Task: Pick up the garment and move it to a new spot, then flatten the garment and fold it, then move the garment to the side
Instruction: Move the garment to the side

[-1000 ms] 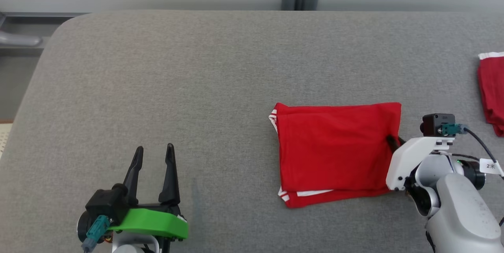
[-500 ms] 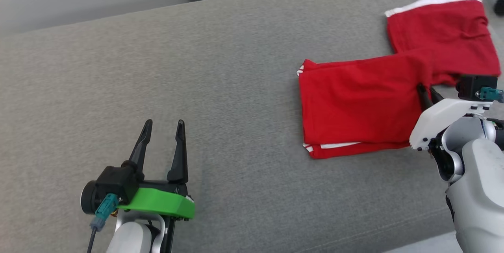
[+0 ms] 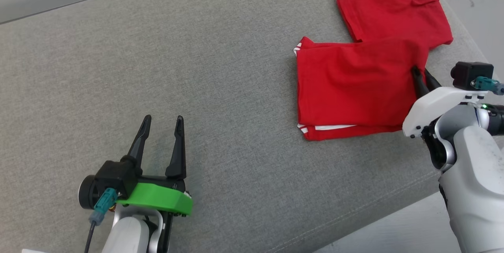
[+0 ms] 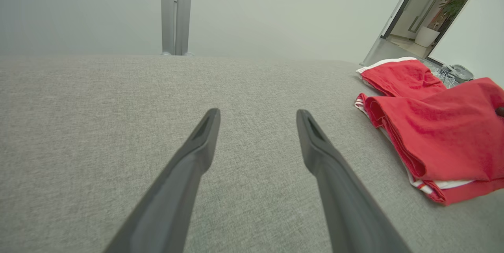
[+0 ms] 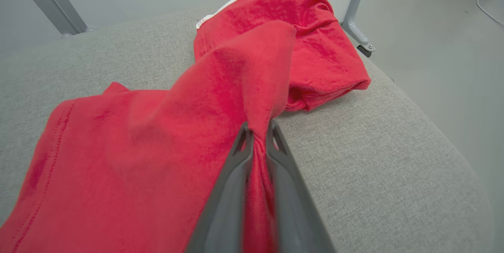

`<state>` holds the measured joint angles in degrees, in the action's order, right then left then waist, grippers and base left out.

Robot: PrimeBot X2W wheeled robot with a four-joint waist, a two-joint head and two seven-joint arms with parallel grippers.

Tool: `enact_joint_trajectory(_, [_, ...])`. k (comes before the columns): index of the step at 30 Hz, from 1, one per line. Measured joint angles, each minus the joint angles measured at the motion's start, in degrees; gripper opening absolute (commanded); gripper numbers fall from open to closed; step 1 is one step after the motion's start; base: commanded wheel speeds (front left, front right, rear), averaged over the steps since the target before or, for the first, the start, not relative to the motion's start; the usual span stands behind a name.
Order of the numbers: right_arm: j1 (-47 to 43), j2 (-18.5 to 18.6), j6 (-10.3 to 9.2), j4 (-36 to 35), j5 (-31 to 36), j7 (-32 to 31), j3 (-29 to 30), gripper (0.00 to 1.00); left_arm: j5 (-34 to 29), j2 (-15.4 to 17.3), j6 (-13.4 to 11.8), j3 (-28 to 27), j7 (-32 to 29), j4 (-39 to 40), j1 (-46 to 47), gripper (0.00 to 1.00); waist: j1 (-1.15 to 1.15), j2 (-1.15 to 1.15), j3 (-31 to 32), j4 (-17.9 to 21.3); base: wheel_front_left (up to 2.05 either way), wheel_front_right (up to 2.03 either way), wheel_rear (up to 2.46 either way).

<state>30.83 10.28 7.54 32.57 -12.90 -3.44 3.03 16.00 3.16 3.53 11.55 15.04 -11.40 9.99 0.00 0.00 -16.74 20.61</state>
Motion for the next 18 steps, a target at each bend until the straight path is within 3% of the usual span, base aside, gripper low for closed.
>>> enact_joint_trajectory(6, [4.35,1.89,0.00,1.99,1.08,0.45,-1.19,0.00,0.52,-0.11,-0.02,-0.04,0.00,0.15,-0.63,1.00,0.00,0.00,0.52,-2.33,0.00,0.00,0.00])
enact_joint_trajectory(18, [12.73,12.45,0.00,8.67,4.21,1.20,1.80,0.00,1.27,-0.27,-0.26,1.40,0.01,0.56,-2.47,1.00,0.00,0.00,3.19,-11.06,0.00,0.00,0.00])
